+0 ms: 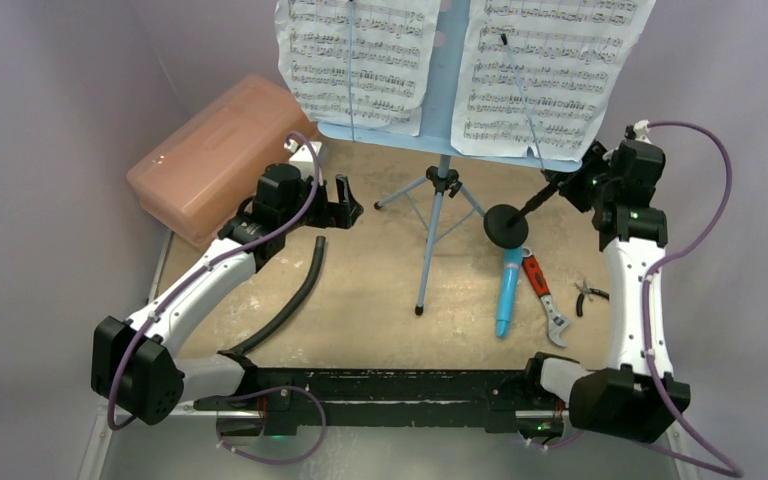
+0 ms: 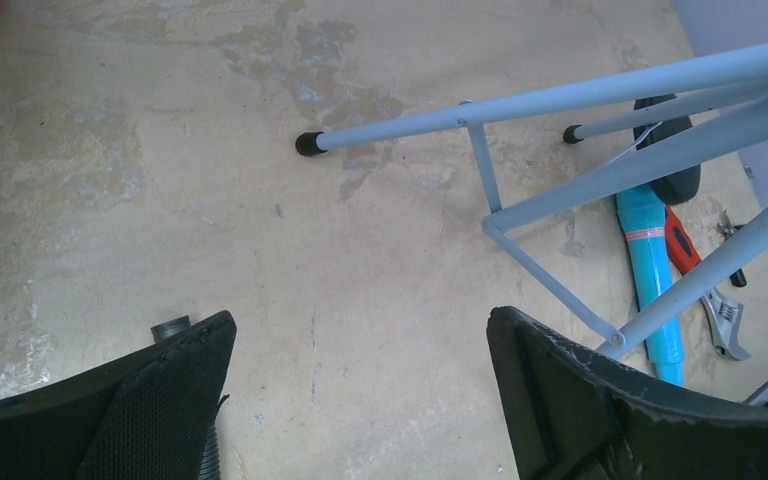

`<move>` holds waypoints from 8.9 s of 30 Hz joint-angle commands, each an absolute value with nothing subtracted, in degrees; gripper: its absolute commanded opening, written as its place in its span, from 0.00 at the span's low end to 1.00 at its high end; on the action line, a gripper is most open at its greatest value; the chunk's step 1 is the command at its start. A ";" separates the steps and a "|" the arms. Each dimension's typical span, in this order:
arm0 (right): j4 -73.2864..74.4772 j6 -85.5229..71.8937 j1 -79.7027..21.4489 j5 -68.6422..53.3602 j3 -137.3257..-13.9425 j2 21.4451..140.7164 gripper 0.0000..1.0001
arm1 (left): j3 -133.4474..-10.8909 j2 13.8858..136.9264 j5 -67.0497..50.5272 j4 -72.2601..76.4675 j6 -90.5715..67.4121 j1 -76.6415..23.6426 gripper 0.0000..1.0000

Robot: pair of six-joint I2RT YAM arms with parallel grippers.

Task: Set up the instrument practice props

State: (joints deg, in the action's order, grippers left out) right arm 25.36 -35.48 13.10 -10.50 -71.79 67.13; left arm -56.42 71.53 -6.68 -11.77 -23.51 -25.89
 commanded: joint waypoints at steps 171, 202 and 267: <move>25.29 -24.77 -2.67 -2.98 -49.39 79.34 0.87 | -53.33 57.52 -2.07 -14.93 20.35 -70.38 0.71; 21.43 -20.86 -2.72 4.84 -51.34 87.72 0.67 | -57.03 59.74 25.90 -4.24 2.47 -70.14 0.73; -7.79 -26.75 -2.72 -33.75 -39.62 14.14 0.00 | -53.98 96.02 -20.80 60.75 -23.54 -65.88 0.52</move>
State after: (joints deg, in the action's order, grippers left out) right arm -0.56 -24.99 -2.37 -30.39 -38.76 13.50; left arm -53.71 94.32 -18.31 50.52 -22.26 -65.12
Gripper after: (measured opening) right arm 0.478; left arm 0.543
